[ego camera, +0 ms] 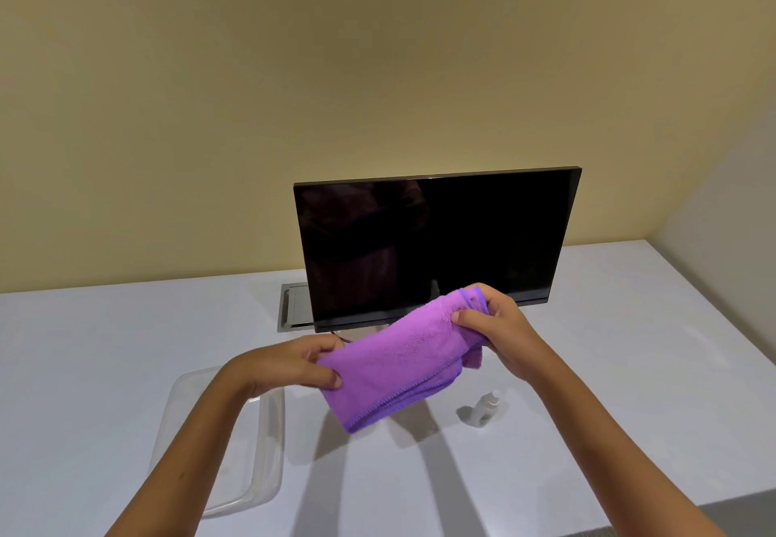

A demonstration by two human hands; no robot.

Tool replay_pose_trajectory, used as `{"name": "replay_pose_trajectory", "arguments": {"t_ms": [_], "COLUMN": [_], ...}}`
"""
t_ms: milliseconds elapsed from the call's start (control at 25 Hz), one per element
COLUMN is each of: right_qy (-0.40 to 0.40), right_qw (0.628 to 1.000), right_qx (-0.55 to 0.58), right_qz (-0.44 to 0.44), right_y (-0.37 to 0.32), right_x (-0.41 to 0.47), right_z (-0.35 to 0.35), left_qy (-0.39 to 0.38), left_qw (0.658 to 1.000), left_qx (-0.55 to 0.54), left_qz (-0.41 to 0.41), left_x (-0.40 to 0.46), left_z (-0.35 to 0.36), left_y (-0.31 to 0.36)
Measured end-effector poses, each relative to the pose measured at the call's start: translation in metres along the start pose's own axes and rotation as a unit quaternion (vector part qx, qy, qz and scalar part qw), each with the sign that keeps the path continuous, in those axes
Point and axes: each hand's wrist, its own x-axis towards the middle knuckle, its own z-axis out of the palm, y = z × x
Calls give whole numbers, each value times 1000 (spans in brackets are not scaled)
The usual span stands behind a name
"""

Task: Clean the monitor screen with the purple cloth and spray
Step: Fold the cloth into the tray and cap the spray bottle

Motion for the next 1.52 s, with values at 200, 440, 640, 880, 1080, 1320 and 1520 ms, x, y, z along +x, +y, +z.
{"name": "replay_pose_trajectory", "arguments": {"t_ms": [200, 440, 640, 880, 1080, 1320, 1520], "right_qy": [-72, -61, -88, -94, 11, 10, 6], "right_qw": [997, 983, 958, 964, 989, 996, 987], "right_qx": [1, 150, 189, 163, 84, 67, 111], "right_qz": [-20, 88, 195, 188, 120, 51, 119], "right_y": [-21, -18, 18, 39, 35, 35, 28], "right_x": [2, 0, -18, -49, -56, -54, -46], "right_z": [5, 5, 10, 22, 23, 30, 64], "left_qy": [-78, 22, 112, 213, 218, 205, 222], "left_qw": [996, 969, 924, 920, 927, 927, 943], "left_qx": [-44, -235, -347, -318, -299, -280, -187], "left_qz": [6, 75, 117, 80, 64, 144, 160], "left_x": [14, 33, 41, 44, 39, 28, 6], "left_z": [44, 88, 106, 128, 134, 119, 87], "left_y": [7, 11, 3, 1, -2, -11, -25]}}
